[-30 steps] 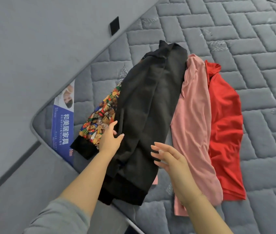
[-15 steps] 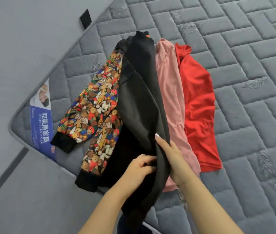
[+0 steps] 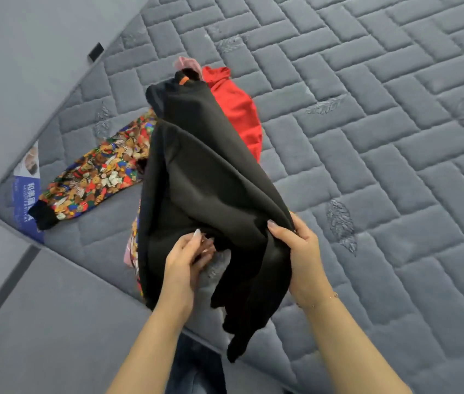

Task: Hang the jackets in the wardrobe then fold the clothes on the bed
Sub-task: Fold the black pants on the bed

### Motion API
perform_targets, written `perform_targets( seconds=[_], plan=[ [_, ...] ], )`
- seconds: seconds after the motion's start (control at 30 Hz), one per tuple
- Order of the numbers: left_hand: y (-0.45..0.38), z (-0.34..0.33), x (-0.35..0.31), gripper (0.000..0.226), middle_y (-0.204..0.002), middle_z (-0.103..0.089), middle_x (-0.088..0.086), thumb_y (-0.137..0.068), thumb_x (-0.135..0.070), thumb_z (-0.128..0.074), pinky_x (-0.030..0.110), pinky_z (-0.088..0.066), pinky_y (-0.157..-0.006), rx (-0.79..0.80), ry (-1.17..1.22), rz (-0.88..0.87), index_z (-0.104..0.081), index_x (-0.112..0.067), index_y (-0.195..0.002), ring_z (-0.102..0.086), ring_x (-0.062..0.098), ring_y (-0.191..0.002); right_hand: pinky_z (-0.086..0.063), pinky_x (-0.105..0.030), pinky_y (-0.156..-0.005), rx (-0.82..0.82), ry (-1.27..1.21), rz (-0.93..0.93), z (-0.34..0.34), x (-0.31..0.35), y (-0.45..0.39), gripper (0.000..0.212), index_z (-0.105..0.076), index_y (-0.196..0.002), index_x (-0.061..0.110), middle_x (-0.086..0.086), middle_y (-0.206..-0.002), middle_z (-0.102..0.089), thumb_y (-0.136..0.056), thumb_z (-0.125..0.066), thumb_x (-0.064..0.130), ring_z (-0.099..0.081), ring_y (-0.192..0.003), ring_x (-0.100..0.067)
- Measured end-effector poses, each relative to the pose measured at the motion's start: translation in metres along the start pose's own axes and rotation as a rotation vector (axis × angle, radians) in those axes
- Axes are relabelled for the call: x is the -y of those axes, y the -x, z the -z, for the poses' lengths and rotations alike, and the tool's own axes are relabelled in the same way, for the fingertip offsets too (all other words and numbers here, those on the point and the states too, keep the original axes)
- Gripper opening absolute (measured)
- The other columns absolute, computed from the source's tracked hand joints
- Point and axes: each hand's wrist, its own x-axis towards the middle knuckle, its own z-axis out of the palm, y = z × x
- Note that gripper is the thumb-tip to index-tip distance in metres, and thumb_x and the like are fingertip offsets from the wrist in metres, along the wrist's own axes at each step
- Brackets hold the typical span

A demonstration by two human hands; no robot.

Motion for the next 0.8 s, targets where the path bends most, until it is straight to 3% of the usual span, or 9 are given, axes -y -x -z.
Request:
perform_targets(
  seconds=[0.1, 0.2, 0.3, 0.37, 0.47, 0.57, 0.67, 0.73, 0.8],
  plan=[
    [0.056, -0.077, 0.045, 0.027, -0.095, -0.076, 0.001, -0.094, -0.032, -0.058, 0.031, -0.052, -0.082, 0.107, -0.047, 0.089, -0.078, -0.023, -0.078, -0.070, 0.016, -0.101, -0.052, -0.040, -0.089, -0.109, -0.053, -0.004, 0.099, 0.040, 0.043, 0.040, -0.070, -0.113, 0.010, -0.019, -0.114, -0.069, -0.074, -0.064, 0.014, -0.067, -0.103, -0.031],
    [0.109, -0.149, 0.106, 0.017, -0.107, -0.074, -0.004, -0.090, -0.033, -0.064, 0.025, -0.053, -0.078, 0.283, -0.163, 0.243, -0.074, -0.023, -0.100, -0.069, 0.013, -0.104, -0.054, -0.039, -0.078, -0.334, -0.003, -0.009, 0.202, 0.064, 0.076, 0.037, -0.073, -0.104, 0.016, -0.013, -0.103, -0.073, -0.068, -0.066, 0.025, -0.069, -0.092, -0.029],
    [0.138, -0.195, 0.150, 0.017, -0.112, -0.071, -0.007, -0.097, -0.017, -0.059, 0.022, -0.055, -0.078, 0.346, -0.293, 0.266, -0.069, -0.026, -0.107, -0.068, 0.007, -0.102, -0.052, -0.031, -0.071, -0.562, 0.316, -0.105, 0.283, 0.056, 0.094, 0.023, -0.071, -0.105, 0.020, 0.000, -0.095, -0.074, -0.083, -0.065, 0.023, -0.070, -0.088, -0.018],
    [0.138, -0.210, 0.164, 0.019, -0.114, -0.069, -0.005, -0.096, -0.012, -0.058, 0.023, -0.054, -0.083, 0.309, -0.320, 0.265, -0.067, -0.026, -0.106, -0.066, 0.007, -0.103, -0.051, -0.035, -0.085, -0.601, 0.552, -0.227, 0.324, 0.040, 0.097, 0.037, -0.062, -0.126, 0.015, -0.003, -0.117, -0.067, -0.089, -0.062, 0.017, -0.063, -0.105, -0.022],
    [0.110, -0.211, 0.176, 0.024, -0.123, -0.063, -0.005, -0.095, -0.011, -0.061, 0.026, -0.049, -0.095, 0.204, -0.459, 0.164, -0.062, -0.027, -0.112, -0.060, 0.007, -0.110, -0.036, -0.040, -0.112, -0.595, 0.874, -0.272, 0.347, 0.020, 0.099, 0.056, -0.047, -0.143, 0.011, -0.010, -0.145, -0.046, -0.089, -0.062, 0.014, -0.043, -0.133, -0.026],
    [0.065, -0.203, 0.183, 0.038, -0.138, -0.049, -0.002, -0.090, -0.019, -0.068, 0.028, -0.037, -0.102, 0.061, -0.745, -0.002, -0.055, -0.028, -0.125, -0.046, 0.015, -0.128, -0.026, -0.035, -0.115, -0.475, 1.052, -0.070, 0.335, 0.010, 0.090, 0.053, -0.048, -0.141, 0.017, -0.005, -0.150, -0.039, -0.090, -0.063, 0.017, -0.030, -0.140, -0.020],
    [0.025, -0.189, 0.195, 0.069, -0.152, -0.029, -0.003, -0.083, -0.043, -0.073, 0.044, -0.026, -0.111, 0.032, -1.318, -0.083, -0.040, -0.035, -0.143, -0.026, 0.023, -0.140, -0.021, -0.033, -0.118, -0.263, 1.227, 0.075, 0.312, 0.001, 0.065, 0.057, -0.044, -0.145, 0.021, -0.001, -0.155, -0.033, -0.092, -0.063, 0.024, -0.024, -0.144, -0.016],
    [0.009, -0.180, 0.207, 0.091, -0.155, -0.016, -0.004, -0.076, -0.056, -0.074, 0.051, -0.026, -0.110, 0.096, -1.631, -0.013, -0.022, -0.044, -0.149, -0.021, 0.026, -0.140, -0.017, -0.038, -0.120, -0.167, 1.413, 0.127, 0.297, -0.006, 0.041, 0.066, -0.032, -0.151, 0.023, -0.003, -0.160, -0.021, -0.093, -0.062, 0.033, -0.017, -0.148, -0.020],
    [-0.002, -0.172, 0.221, 0.092, -0.147, -0.021, 0.002, -0.073, -0.051, -0.079, 0.050, -0.035, -0.103, 0.100, -1.673, -0.041, -0.026, -0.042, -0.148, -0.029, 0.030, -0.130, -0.015, -0.047, -0.119, -0.141, 1.647, 0.153, 0.286, -0.016, 0.018, 0.085, -0.010, -0.156, 0.024, -0.008, -0.164, 0.000, -0.090, -0.061, 0.043, -0.007, -0.150, -0.027]
  ],
)
